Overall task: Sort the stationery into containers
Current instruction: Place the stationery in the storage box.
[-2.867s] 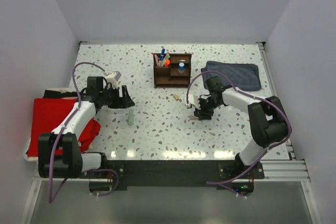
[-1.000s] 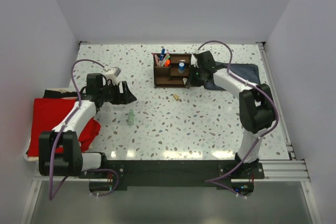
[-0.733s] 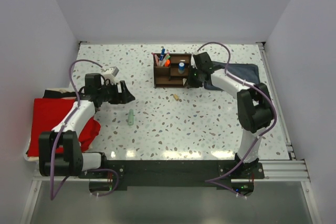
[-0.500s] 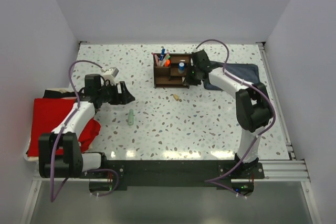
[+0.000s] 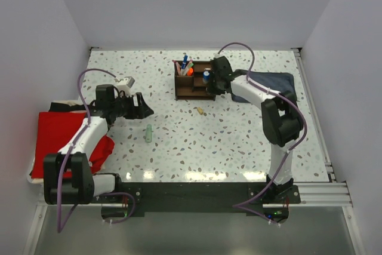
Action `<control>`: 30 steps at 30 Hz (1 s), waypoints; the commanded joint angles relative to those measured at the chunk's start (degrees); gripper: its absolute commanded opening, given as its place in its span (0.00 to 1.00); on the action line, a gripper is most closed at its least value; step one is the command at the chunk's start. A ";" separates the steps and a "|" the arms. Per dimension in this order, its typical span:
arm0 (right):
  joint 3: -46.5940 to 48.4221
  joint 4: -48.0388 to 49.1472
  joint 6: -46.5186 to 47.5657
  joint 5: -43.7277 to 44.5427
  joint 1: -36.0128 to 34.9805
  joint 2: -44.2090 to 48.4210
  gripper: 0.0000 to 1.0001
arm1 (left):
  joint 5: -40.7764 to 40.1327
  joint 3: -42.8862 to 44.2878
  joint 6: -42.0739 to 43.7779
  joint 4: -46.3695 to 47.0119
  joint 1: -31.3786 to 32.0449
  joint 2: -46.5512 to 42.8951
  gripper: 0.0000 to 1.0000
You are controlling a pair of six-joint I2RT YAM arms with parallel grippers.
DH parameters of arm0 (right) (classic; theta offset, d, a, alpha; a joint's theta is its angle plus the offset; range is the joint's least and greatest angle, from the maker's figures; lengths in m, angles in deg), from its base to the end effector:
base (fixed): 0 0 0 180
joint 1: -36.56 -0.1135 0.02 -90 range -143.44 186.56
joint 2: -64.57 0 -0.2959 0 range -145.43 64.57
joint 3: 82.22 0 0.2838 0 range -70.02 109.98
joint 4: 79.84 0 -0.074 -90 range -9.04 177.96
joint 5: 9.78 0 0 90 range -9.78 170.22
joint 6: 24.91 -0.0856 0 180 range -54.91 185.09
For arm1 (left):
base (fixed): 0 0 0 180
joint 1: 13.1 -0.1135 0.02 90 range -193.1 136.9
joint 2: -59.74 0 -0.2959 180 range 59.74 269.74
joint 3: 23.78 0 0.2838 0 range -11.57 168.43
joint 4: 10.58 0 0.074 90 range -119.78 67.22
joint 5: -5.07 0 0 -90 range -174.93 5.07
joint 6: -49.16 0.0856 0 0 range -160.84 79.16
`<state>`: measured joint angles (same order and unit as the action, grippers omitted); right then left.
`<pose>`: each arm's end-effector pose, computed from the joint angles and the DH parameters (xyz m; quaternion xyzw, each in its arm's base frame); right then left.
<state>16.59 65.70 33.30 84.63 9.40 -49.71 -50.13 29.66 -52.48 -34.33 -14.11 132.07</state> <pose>0.4637 0.2305 0.1856 0.0511 0.9375 0.1370 0.3158 0.3057 -0.0435 0.2058 0.0231 0.8818 -0.3082 0.3562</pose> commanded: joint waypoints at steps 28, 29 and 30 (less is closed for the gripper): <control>-17.26 5.82 26.51 -15.39 -3.87 10.84 0.36 | 2.02 -1.77 -1.81 2.94 -0.48 -2.99 0.77; -17.18 6.00 27.13 -15.04 -3.87 10.57 0.36 | 1.93 -2.03 -1.81 2.85 -0.56 -3.34 0.77; -16.91 6.44 27.13 -14.69 -4.04 10.31 0.37 | 1.93 -2.21 -1.81 2.76 -0.57 -3.52 0.77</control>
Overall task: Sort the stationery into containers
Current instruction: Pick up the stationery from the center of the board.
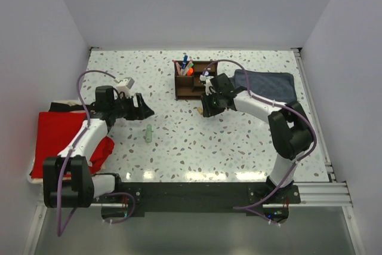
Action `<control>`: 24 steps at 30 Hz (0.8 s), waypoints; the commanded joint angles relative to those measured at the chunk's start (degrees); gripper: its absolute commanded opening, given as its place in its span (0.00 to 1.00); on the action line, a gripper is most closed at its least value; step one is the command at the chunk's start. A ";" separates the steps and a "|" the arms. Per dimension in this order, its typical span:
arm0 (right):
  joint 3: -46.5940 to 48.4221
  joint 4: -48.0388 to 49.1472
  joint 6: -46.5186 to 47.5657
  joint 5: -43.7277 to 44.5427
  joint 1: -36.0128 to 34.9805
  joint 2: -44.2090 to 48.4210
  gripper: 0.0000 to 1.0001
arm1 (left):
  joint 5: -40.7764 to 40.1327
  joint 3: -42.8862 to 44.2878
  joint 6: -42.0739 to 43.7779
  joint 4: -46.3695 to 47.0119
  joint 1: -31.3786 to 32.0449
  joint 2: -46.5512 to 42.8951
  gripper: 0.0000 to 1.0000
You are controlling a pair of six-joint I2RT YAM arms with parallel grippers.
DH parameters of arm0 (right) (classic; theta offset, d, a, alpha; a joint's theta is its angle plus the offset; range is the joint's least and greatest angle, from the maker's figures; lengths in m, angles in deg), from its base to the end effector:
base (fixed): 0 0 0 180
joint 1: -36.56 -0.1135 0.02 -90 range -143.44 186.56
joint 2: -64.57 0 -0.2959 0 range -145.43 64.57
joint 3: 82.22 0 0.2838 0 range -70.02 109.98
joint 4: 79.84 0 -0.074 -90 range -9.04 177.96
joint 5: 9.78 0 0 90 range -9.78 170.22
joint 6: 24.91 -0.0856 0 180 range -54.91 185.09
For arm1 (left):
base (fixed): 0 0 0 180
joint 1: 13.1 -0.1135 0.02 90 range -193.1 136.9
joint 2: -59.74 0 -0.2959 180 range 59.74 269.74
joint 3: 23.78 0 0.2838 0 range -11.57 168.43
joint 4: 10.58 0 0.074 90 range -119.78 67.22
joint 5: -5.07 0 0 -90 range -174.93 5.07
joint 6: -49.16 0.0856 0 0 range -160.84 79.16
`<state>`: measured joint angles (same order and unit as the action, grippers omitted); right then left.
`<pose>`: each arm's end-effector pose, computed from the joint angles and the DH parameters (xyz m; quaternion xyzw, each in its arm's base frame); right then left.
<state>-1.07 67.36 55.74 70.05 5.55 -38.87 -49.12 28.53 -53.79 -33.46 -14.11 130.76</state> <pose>0.3710 0.2406 0.1639 -0.2047 0.9283 0.1824 0.2513 0.3007 -0.0448 0.2071 0.0196 0.8768 -0.3195 0.3589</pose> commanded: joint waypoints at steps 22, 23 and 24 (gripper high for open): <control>6.55 7.24 5.22 3.49 -2.48 -8.27 0.19 | 0.84 -3.62 -0.76 2.68 -1.45 -3.79 0.78; 6.55 7.24 5.21 3.76 -2.57 -8.36 0.17 | 0.84 -3.80 -0.93 2.77 -1.53 -3.79 0.78; 6.55 7.07 5.13 4.54 -2.66 -8.36 0.15 | 0.92 -3.71 -1.02 2.94 -1.53 -3.70 0.78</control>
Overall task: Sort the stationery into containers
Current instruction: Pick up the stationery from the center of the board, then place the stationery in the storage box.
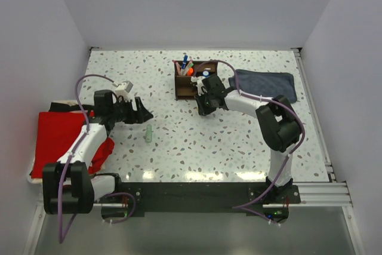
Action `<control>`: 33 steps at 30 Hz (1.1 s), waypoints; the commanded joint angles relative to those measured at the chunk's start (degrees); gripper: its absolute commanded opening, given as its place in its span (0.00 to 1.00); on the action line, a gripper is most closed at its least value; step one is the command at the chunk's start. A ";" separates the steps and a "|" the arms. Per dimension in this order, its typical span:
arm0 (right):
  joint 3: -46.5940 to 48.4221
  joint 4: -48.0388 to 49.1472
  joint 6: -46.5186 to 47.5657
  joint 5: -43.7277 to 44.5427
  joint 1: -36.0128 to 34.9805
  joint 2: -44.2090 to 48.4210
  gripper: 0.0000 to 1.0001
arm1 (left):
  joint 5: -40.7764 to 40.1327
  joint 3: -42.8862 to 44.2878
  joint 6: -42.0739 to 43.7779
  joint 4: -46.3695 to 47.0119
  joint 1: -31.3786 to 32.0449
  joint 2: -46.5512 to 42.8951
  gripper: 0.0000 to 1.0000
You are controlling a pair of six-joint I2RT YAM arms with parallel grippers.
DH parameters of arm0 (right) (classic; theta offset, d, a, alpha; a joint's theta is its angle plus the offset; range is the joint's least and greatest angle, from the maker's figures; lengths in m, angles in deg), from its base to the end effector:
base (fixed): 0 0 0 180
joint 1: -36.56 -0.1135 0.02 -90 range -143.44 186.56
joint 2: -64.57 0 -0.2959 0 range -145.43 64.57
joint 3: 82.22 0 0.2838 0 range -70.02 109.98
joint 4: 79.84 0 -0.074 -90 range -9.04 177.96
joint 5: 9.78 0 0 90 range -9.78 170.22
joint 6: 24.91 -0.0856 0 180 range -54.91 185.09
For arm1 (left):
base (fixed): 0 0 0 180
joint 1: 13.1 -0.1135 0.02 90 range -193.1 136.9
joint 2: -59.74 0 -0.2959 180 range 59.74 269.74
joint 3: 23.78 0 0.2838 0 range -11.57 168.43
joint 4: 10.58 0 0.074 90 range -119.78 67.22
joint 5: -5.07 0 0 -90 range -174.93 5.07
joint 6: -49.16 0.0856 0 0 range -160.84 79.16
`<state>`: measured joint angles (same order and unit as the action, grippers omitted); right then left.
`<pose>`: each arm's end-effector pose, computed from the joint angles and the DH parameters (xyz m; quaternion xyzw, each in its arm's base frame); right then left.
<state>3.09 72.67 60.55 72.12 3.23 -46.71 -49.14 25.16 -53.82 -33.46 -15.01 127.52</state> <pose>0.3920 0.2722 0.1374 -0.2569 0.9120 0.1649 0.2740 0.2853 -0.0406 0.2003 0.0121 0.8774 -0.3166 0.3603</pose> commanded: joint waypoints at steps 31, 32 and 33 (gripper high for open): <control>10.04 -3.96 -10.58 10.73 0.80 5.64 0.00 | 1.56 1.85 -1.71 3.91 -0.64 2.44 0.78; 10.13 -3.96 -11.10 11.34 0.89 5.47 0.00 | 1.56 1.85 -1.71 3.82 -0.64 2.44 0.78; 10.13 -3.96 -11.89 11.78 1.15 5.20 0.00 | 1.56 1.85 -1.71 3.82 -0.64 2.44 0.78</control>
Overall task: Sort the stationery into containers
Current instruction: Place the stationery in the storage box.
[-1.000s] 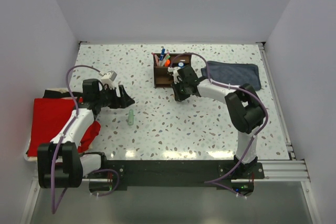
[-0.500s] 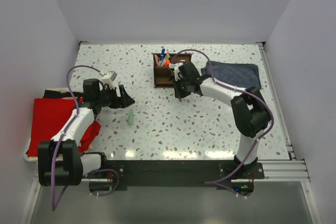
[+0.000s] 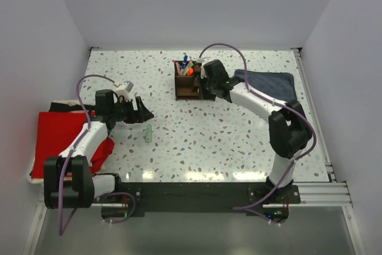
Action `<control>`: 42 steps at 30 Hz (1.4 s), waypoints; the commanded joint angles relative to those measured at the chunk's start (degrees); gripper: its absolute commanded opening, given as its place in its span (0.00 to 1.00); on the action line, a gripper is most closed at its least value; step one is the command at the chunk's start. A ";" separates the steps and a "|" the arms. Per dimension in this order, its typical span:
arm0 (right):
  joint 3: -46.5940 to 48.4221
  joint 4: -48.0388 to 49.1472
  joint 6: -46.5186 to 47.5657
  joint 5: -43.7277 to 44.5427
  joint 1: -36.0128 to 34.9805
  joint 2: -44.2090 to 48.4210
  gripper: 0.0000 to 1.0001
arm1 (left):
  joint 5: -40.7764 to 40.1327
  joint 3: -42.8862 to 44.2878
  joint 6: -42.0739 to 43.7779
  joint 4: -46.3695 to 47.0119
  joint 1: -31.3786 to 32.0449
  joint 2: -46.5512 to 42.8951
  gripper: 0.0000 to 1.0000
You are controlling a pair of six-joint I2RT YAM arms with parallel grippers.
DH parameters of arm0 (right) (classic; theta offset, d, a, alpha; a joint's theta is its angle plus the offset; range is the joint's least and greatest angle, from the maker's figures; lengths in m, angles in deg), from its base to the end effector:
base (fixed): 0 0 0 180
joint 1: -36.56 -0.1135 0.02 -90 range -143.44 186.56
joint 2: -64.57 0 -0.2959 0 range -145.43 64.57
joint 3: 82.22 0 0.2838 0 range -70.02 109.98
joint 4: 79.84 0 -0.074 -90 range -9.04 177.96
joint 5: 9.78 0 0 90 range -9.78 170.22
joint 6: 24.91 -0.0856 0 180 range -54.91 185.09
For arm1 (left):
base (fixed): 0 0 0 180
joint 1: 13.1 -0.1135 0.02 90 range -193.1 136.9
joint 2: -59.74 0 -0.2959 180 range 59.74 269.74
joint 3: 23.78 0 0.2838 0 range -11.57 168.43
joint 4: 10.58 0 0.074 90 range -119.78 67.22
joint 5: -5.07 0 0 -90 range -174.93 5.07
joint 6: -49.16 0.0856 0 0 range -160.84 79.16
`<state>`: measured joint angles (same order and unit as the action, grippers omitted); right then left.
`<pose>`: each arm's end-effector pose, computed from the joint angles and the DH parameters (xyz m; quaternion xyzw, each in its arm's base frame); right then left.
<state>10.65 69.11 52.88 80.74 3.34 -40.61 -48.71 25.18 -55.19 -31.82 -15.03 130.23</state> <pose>0.4110 0.2682 0.2290 -0.1657 0.9032 0.1490 0.3668 0.2917 -0.0408 0.1911 0.0000 0.8797 -0.3243 0.3477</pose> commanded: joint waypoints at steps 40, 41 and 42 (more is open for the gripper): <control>10.30 -0.22 -4.41 7.13 3.15 -10.83 0.00 | 1.04 2.18 -0.42 2.97 -0.53 1.83 0.78; 10.48 -0.22 -4.32 7.13 3.33 -11.00 0.00 | 1.04 2.18 -0.42 2.89 -0.61 1.83 0.78; 10.83 -0.22 -4.32 7.05 3.33 -11.18 0.00 | 1.12 2.18 -0.42 2.89 -0.61 1.83 0.78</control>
<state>18.49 67.97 48.20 85.89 6.16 -51.00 -48.71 25.29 -55.24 -30.97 -15.07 131.98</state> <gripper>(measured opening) 0.170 0.777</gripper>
